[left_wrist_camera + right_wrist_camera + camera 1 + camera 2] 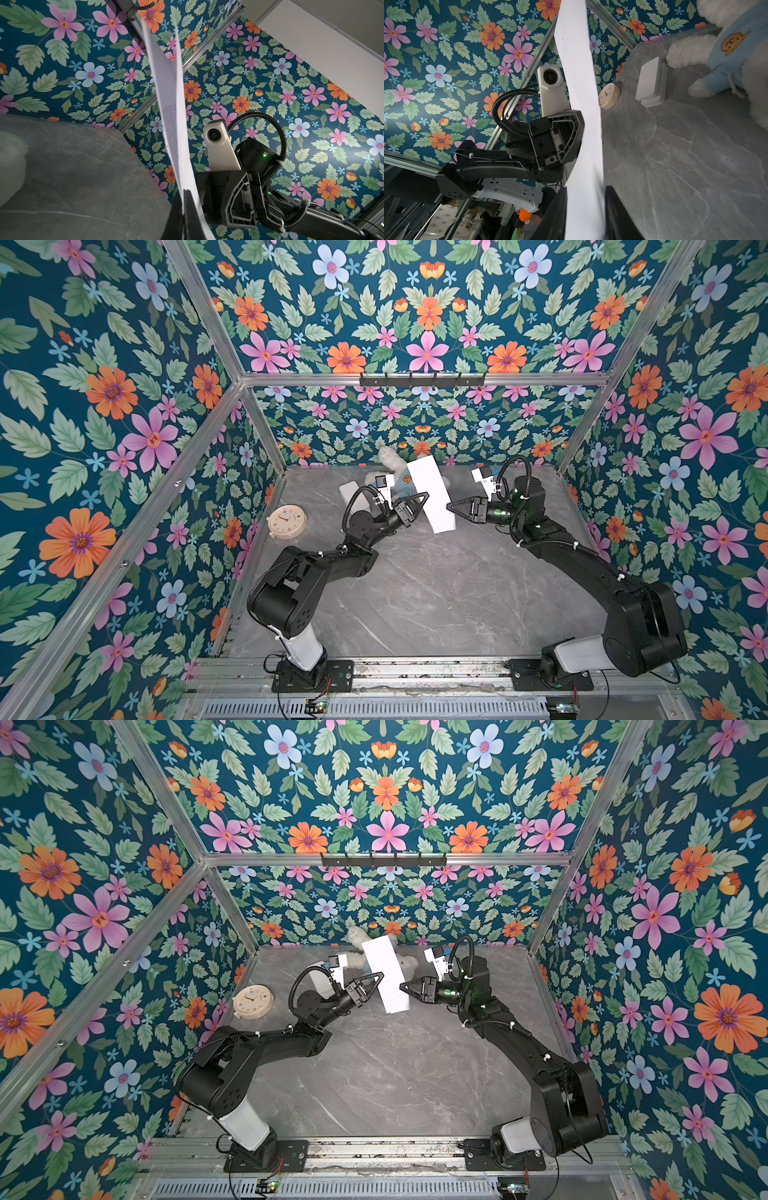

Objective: Fold the rectangular paper in half along the long edge
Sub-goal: Fold the paper.

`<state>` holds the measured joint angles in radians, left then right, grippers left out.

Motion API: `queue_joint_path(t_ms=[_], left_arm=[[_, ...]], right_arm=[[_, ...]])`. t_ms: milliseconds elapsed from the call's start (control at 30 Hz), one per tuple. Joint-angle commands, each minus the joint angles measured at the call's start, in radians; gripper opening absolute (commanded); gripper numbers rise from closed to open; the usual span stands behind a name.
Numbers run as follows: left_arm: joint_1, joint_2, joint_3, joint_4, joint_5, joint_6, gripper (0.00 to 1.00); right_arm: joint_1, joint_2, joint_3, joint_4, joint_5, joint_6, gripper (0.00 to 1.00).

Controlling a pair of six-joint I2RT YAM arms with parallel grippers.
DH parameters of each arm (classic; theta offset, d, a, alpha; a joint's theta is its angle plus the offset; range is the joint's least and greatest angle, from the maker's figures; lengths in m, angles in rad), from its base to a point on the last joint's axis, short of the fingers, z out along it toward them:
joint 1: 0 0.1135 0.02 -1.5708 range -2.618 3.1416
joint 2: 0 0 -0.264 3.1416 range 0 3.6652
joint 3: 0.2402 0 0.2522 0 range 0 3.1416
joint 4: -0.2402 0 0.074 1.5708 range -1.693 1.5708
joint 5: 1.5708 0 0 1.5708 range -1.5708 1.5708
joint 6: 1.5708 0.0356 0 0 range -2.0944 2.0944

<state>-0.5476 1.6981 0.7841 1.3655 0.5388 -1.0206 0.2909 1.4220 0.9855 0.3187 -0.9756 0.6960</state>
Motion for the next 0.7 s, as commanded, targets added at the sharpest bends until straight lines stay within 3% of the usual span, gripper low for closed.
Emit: queue_joint_path(t_ms=[0, 67, 100, 167, 200, 233, 300, 433, 600, 633, 667], left_arm=[[0.003, -0.006, 0.002, 0.037, -0.016, 0.006, 0.00], [0.006, -0.007, 0.000, 0.040, -0.018, 0.008, 0.00], [0.006, -0.008, -0.002, 0.040, -0.020, 0.008, 0.00], [0.009, -0.008, -0.006, 0.048, -0.023, 0.008, 0.00], [0.011, -0.009, -0.008, 0.049, -0.024, 0.006, 0.00], [0.011, -0.009, -0.009, 0.054, -0.024, 0.005, 0.00], [0.013, -0.009, -0.010, 0.056, -0.026, 0.004, 0.00], [0.017, -0.007, -0.009, 0.057, -0.022, 0.002, 0.00], [0.017, -0.006, -0.005, 0.062, -0.025, -0.001, 0.00], [0.017, -0.005, -0.002, 0.063, -0.026, -0.003, 0.00], [0.017, -0.003, 0.000, 0.064, -0.025, -0.004, 0.00]], right_arm=[[0.002, -0.003, 0.008, -0.011, -0.015, -0.023, 0.02], [0.002, -0.002, 0.006, -0.015, -0.012, -0.028, 0.25], [0.001, -0.006, 0.005, -0.018, -0.010, -0.032, 0.22], [0.002, -0.009, 0.010, -0.034, -0.012, -0.045, 0.00], [0.002, -0.011, 0.011, -0.039, -0.011, -0.048, 0.00], [0.002, -0.013, 0.010, -0.045, -0.011, -0.050, 0.04], [0.002, -0.018, 0.006, -0.047, -0.001, -0.053, 0.24], [0.001, -0.021, 0.001, -0.047, 0.007, -0.053, 0.27], [0.002, -0.020, -0.002, -0.047, 0.005, -0.053, 0.42], [0.001, -0.018, -0.002, -0.047, 0.000, -0.053, 0.40], [0.002, -0.016, -0.002, -0.045, -0.007, -0.054, 0.32]])
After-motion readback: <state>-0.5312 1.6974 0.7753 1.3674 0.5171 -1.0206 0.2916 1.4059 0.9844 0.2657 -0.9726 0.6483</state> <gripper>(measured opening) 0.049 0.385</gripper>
